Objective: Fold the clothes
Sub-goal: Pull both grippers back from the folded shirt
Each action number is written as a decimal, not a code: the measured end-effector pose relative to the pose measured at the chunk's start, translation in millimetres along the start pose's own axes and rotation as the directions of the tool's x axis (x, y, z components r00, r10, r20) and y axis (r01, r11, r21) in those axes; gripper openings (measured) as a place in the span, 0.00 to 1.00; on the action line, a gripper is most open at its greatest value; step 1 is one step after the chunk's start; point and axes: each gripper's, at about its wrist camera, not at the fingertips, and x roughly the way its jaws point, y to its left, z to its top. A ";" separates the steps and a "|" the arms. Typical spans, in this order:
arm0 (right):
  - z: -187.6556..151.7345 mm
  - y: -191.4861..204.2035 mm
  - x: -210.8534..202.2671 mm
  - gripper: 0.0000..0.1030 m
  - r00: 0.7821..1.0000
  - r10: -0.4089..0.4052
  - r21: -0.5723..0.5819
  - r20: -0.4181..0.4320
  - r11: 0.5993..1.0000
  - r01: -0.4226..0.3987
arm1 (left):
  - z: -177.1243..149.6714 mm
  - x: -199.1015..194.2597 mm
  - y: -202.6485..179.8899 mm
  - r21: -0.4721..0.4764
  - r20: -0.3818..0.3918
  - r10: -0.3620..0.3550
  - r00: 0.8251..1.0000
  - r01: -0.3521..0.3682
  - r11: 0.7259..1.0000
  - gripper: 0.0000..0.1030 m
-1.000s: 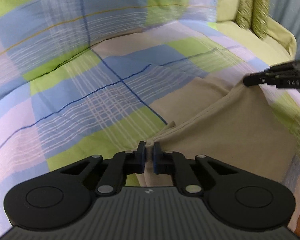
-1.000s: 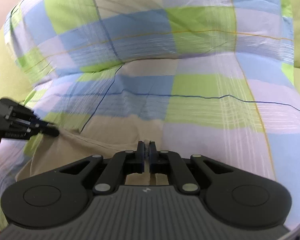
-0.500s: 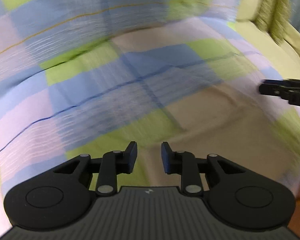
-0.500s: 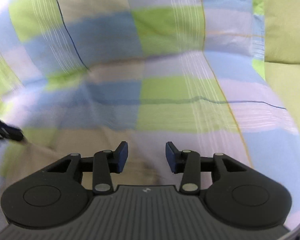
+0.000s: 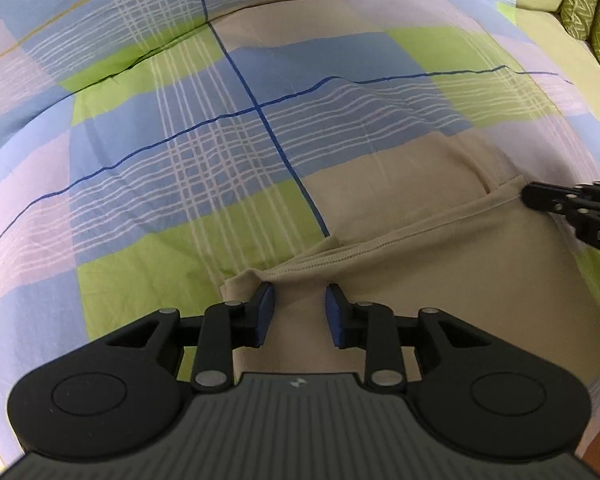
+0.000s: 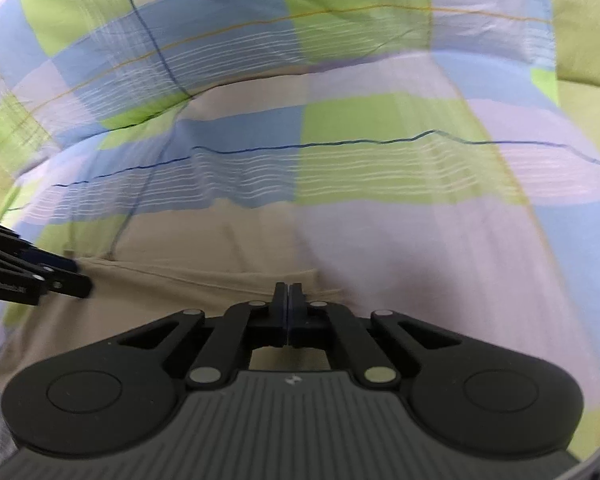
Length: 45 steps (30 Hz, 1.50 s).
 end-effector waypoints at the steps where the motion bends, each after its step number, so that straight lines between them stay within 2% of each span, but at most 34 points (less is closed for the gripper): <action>1: 0.5 -0.6 -5.0 0.04 1.000 -0.028 0.000 0.005 1.000 0.028 | 0.3 -4.5 1.3 -0.010 0.013 0.001 1.000 -0.001 1.000 0.35; 3: 2.1 4.0 -20.0 0.05 0.998 -0.061 -0.015 0.028 0.998 0.061 | -3.0 -16.8 4.1 -0.026 0.039 -0.009 0.999 0.010 1.000 0.35; 4: 0.2 10.2 -33.4 0.06 0.998 -0.044 -0.033 0.047 0.998 0.046 | -11.7 -31.6 7.9 -0.040 0.069 -0.031 0.997 0.034 0.999 0.35; 6: -9.5 28.9 -58.7 0.06 0.997 0.029 -0.072 0.066 0.997 -0.024 | -25.9 -47.0 8.7 -0.041 0.090 -0.071 0.993 0.075 0.996 0.35; 7: -19.5 42.5 -72.5 0.05 0.995 0.080 -0.106 0.057 0.992 -0.074 | -46.6 -59.0 6.5 -0.025 0.106 -0.138 0.985 0.141 0.990 0.35; 10: -50.1 68.4 -85.9 0.05 0.990 0.144 -0.195 -0.001 0.971 -0.141 | -81.1 -58.5 -8.8 0.040 0.109 -0.199 0.974 0.196 0.980 0.38; 11: -60.3 71.7 -83.1 0.05 0.990 0.139 -0.214 -0.026 0.966 -0.142 | -86.6 -55.3 -12.3 0.053 0.103 -0.186 0.977 0.182 0.982 0.38; 12: -70.5 74.9 -80.3 0.05 0.990 0.133 -0.233 -0.051 0.962 -0.142 | -98.5 -45.7 -16.7 0.076 0.094 -0.129 0.987 0.122 0.990 0.38; 13: -78.6 74.4 -77.0 0.05 0.993 0.103 -0.256 -0.056 0.960 -0.114 | -115.6 -33.5 -12.7 0.083 0.117 -0.071 0.991 0.061 0.995 0.41; 16: -100.3 57.5 -69.7 0.00 0.998 0.011 -0.285 -0.060 0.958 -0.027 | -130.3 -37.4 4.9 -0.012 0.150 -0.031 0.988 0.033 0.999 0.42; 18: -100.3 49.8 -78.1 0.01 0.999 -0.024 -0.281 -0.045 0.960 0.011 | -134.7 -46.9 10.2 -0.044 0.149 0.023 0.989 -0.017 0.999 0.40; 19: -100.2 46.0 -82.4 0.06 0.998 -0.041 -0.278 -0.038 0.960 0.029 | -135.3 -55.0 10.9 -0.062 0.156 0.023 0.987 -0.013 0.998 0.36; 21: -97.7 43.5 -96.0 0.08 0.999 -0.046 -0.261 0.002 0.964 0.045 | -137.4 -61.4 5.9 -0.062 0.158 0.018 0.987 -0.008 0.998 0.37; 25: -97.2 57.5 -113.4 0.10 0.996 0.061 -0.317 0.065 0.948 -0.037 | -143.8 -54.2 -17.3 0.010 0.136 0.003 0.991 -0.005 1.000 0.43; 26: -101.7 66.2 -111.8 0.12 0.993 0.107 -0.355 0.051 0.931 -0.082 | -145.4 -52.4 -23.1 0.028 0.130 0.000 0.992 -0.003 1.000 0.44; 27: -107.6 69.9 -101.2 0.13 0.998 0.057 -0.391 0.014 0.919 -0.047 | -147.0 -50.6 -28.9 0.046 0.124 -0.004 0.992 -0.002 0.999 0.45; 28: -113.6 73.4 -90.3 0.13 1.000 0.003 -0.428 -0.022 0.904 -0.013 | -152.1 -51.7 -20.4 -0.001 0.128 0.004 0.992 -0.004 1.000 0.45; 29: -115.4 68.6 -86.5 0.15 0.998 -0.046 -0.418 -0.032 0.908 0.028 | -153.3 -55.0 -14.8 -0.035 0.129 0.012 0.992 -0.007 0.999 0.45; 30: -113.9 66.4 -89.3 0.21 0.997 -0.073 -0.405 -0.018 0.912 0.060 | -154.1 -61.8 -4.4 -0.083 0.125 0.049 0.991 -0.038 0.996 0.45; 31: -110.8 67.0 -96.2 0.22 0.994 -0.108 -0.401 0.010 0.910 0.103 | -154.7 -65.9 6.0 -0.106 0.112 0.098 0.989 -0.086 0.991 0.48; 33: -108.5 82.4 -110.5 0.22 0.996 -0.072 -0.435 0.049 0.896 0.086 | -152.8 -71.9 31.0 -0.160 0.070 0.169 0.983 -0.156 0.975 0.51; 34: -108.0 96.4 -113.7 0.22 0.997 -0.040 -0.467 0.065 0.882 0.065 | -150.1 -73.6 45.8 -0.192 0.041 0.189 0.981 -0.178 0.965 0.51; 35: -107.7 106.1 -113.8 0.23 0.997 -0.018 -0.491 0.071 0.870 0.051 | -147.7 -74.1 52.1 -0.210 0.031 0.179 0.983 -0.169 0.963 0.51; 37: -109.5 154.9 -106.2 0.29 0.994 0.071 -0.591 0.081 0.807 -0.009 | -133.4 -73.1 64.3 -0.241 0.010 0.120 0.993 -0.113 0.964 0.53; 39: -113.8 191.4 -87.2 0.30 0.992 0.097 -0.667 0.079 0.745 -0.020 | -118.5 -72.0 72.4 -0.263 0.013 0.044 0.999 -0.039 0.964 0.58; 40: -116.0 209.6 -77.7 0.34 0.991 0.109 -0.703 0.077 0.711 -0.024 | -113.4 -69.1 75.5 -0.286 0.015 -0.004 1.000 0.008 0.958 0.59; 41: -118.4 217.6 -71.1 0.36 0.991 0.107 -0.725 0.076 0.689 -0.018 | -108.4 -66.1 78.6 -0.310 0.018 -0.052 0.998 0.055 0.949 0.59; 43: -129.4 240.0 -49.8 0.39 0.993 0.079 -0.797 0.085 0.603 0.020 | -97.4 -53.2 91.2 -0.387 0.007 -0.153 0.988 0.144 0.911 0.60; 44: -134.8 251.2 -39.1 0.39 0.994 0.066 -0.830 0.090 0.556 0.038 | -95.0 -49.3 94.1 -0.407 0.001 -0.174 0.985 0.159 0.900 0.60; 45: -139.5 258.4 -30.1 0.39 0.991 0.049 -0.857 0.123 0.509 0.081 | -93.5 -43.3 98.2 -0.442 -0.005 -0.211 0.977 0.188 0.877 0.60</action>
